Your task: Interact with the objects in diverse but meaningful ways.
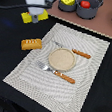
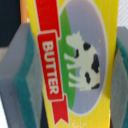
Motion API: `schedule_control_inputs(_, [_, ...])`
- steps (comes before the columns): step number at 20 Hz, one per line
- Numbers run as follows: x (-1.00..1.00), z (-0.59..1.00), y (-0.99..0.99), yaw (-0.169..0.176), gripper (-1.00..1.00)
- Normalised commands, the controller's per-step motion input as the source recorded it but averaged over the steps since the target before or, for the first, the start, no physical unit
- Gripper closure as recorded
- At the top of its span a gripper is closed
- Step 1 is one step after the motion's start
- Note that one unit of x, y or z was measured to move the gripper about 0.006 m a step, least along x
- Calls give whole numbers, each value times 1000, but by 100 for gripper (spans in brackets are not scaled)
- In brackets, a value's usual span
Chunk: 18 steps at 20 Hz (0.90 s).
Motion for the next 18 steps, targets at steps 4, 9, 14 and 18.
schedule_control_inputs(4, [613,49,479,0,100])
schedule_control_inputs(9, [599,-1,525,0,100])
schedule_control_inputs(14, [606,-27,546,0,100])
schedule_control_inputs(18, [617,-20,540,0,100])
